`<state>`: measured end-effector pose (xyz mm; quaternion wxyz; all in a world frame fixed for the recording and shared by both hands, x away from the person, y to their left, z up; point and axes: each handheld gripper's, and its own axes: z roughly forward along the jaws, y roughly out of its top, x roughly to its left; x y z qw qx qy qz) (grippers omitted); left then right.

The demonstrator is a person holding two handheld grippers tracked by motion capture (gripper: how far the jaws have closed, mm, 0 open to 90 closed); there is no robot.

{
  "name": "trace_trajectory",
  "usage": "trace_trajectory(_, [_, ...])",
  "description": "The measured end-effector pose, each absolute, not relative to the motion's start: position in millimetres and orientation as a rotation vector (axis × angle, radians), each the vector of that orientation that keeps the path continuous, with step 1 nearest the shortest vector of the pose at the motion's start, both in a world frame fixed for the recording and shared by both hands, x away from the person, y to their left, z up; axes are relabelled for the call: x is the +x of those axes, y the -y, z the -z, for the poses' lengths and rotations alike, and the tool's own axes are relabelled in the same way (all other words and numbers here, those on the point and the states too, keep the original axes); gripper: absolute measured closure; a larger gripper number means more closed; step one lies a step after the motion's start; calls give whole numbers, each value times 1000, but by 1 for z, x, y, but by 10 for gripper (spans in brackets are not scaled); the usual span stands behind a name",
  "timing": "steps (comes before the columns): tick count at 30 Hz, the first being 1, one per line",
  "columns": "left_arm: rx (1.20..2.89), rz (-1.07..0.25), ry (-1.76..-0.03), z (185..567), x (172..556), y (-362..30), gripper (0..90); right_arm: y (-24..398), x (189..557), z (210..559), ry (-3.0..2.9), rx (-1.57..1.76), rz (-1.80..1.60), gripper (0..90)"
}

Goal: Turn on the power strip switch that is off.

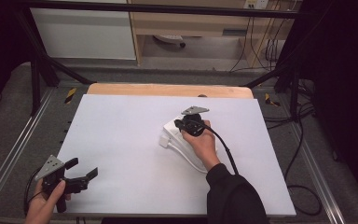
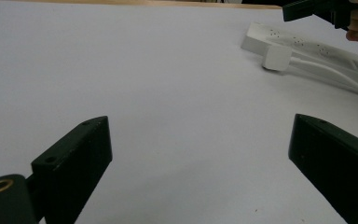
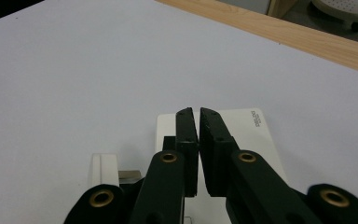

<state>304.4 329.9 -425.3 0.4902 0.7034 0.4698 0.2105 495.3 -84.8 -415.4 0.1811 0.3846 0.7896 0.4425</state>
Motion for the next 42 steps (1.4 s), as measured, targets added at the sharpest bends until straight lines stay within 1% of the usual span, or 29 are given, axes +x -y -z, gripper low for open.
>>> trace_trajectory(42, [1710,-509,-1137,425,304,-330,60,82,486,432,-2229,1149,-1217,900])
